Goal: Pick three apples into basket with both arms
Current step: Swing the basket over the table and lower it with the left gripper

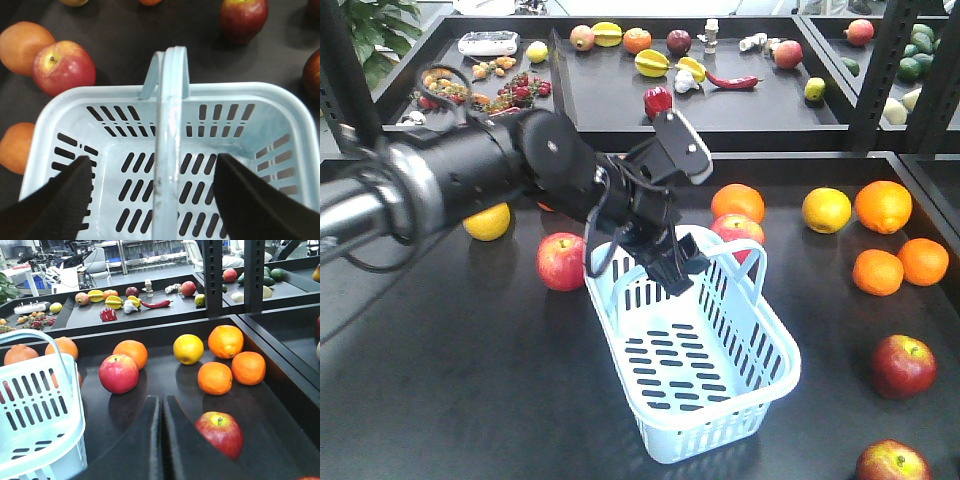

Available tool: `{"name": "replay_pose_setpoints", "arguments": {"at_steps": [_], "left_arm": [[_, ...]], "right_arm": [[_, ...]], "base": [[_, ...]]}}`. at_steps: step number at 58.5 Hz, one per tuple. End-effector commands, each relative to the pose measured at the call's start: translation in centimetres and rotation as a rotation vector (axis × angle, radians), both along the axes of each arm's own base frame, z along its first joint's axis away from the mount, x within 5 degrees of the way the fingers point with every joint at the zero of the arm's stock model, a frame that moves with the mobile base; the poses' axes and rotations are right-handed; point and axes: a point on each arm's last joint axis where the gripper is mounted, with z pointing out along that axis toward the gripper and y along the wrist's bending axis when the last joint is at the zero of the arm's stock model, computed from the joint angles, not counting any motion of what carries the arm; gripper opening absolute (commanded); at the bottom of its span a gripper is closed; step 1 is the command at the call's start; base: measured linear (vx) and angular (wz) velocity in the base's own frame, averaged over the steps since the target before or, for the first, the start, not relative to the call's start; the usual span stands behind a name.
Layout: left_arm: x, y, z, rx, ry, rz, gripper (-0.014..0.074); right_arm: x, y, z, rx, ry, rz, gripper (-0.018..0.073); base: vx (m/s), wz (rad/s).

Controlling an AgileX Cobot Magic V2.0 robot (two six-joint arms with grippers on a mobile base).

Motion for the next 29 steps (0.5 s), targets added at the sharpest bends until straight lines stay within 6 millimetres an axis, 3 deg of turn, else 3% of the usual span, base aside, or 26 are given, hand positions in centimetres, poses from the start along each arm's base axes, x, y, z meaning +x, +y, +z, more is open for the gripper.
{"name": "replay_pose_setpoints", "arguments": {"at_steps": [1, 12, 29], "left_arm": [[-2.1, 1.0, 6.3, -0.110, -0.097, 0.002, 0.0494], [-5.3, 3.3, 9.6, -0.061, -0.018, 0.024, 0.0384], [-9.9, 7.7, 12.9, 0.083, 0.089, 0.157, -0.0008]], "right_arm": [[0.0, 0.2, 0.3, -0.025, -0.067, 0.017, -0.0008], [0.0, 0.2, 0.3, -0.025, -0.069, 0.018, -0.0008], [0.0, 0.2, 0.3, -0.025, -0.069, 0.018, -0.0008]], "base": [[0.00, 0.00], [0.00, 0.00], [0.00, 0.00]]}}
